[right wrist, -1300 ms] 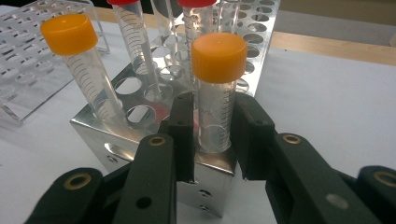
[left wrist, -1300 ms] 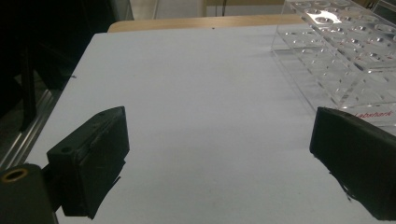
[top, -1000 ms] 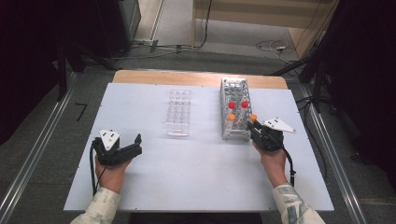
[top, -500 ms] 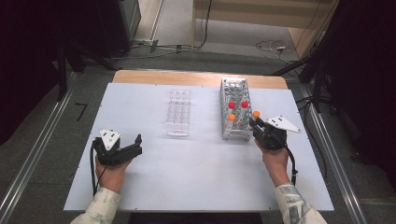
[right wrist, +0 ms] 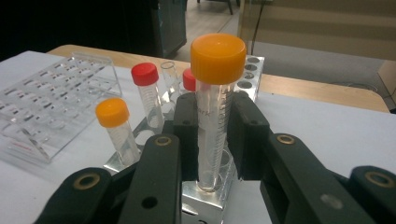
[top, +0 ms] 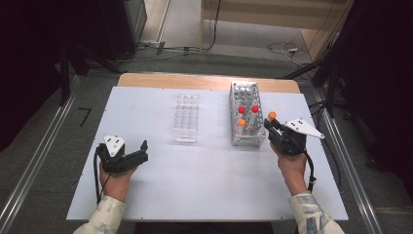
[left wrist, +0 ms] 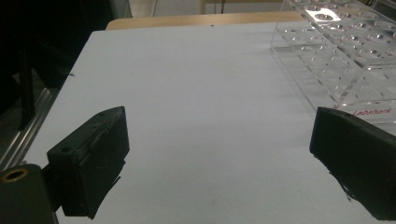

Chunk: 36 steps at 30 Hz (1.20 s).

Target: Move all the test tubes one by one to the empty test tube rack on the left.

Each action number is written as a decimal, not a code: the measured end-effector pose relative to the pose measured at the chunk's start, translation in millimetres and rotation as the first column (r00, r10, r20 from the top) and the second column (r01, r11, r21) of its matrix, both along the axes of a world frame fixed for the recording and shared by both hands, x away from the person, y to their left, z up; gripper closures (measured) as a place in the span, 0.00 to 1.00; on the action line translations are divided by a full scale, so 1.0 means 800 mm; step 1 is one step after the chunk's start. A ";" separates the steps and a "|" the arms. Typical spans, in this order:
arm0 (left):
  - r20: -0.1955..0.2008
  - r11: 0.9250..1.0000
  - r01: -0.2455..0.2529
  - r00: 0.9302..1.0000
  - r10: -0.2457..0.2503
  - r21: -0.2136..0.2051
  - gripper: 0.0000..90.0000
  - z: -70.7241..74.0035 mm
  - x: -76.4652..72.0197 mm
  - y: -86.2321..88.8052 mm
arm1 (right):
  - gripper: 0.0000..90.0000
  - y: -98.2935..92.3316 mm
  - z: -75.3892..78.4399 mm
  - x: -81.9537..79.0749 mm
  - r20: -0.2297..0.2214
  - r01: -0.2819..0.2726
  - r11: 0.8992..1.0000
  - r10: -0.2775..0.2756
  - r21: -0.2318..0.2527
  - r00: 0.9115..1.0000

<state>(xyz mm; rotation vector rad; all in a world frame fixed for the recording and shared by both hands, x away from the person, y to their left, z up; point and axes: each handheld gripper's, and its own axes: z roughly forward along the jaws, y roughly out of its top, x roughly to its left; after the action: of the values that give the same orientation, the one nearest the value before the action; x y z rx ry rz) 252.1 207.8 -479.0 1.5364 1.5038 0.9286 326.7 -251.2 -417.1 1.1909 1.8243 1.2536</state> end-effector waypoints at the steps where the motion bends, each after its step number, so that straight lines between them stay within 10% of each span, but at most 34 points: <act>1: 0.001 1.000 0.000 1.000 0.000 -0.001 0.06 0.000 0.000 0.000 | 0.80 0.000 0.002 -0.002 0.000 -0.002 1.000 0.002 0.004 1.000; 16: 0.004 1.000 0.025 1.000 -0.025 -0.015 0.07 0.004 -0.003 -0.005 | 0.80 0.003 0.022 -0.030 0.038 -0.062 0.998 0.061 0.021 0.997; 36: -0.001 0.983 0.181 0.983 -0.181 -0.041 0.09 0.026 -0.004 -0.058 | 0.80 0.062 -0.017 -0.046 -0.046 -0.211 0.977 0.209 -0.031 0.977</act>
<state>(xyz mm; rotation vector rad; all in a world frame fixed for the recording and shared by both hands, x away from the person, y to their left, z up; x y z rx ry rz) 248.9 161.5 -457.8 1.6164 1.3525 0.7844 289.7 -201.3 -430.6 1.0334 2.0380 1.3133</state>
